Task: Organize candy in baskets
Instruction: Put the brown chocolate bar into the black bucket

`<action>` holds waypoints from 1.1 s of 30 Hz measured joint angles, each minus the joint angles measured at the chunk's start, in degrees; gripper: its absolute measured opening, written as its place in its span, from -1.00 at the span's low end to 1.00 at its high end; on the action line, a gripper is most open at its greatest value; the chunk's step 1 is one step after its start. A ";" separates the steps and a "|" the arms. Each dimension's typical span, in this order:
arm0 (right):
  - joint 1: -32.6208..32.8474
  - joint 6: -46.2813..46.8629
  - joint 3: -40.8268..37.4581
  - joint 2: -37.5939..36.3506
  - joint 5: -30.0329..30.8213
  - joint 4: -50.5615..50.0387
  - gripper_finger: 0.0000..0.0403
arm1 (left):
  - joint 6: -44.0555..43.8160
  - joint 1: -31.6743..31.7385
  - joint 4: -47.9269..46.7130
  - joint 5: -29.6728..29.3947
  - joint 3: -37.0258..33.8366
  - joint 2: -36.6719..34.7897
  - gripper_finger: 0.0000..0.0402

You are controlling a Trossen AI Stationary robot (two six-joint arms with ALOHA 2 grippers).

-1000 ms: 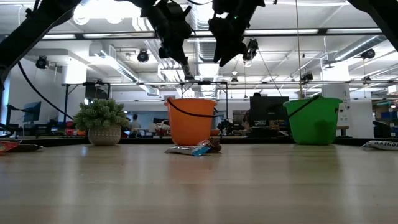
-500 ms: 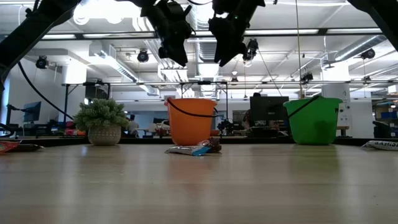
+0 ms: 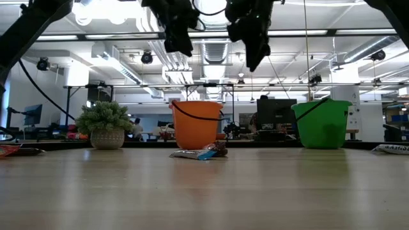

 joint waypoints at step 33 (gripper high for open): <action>0.04 14.01 -40.94 -29.82 5.83 -0.22 -0.06 | 1.60 -8.57 -5.92 -0.05 0.00 -8.82 -0.37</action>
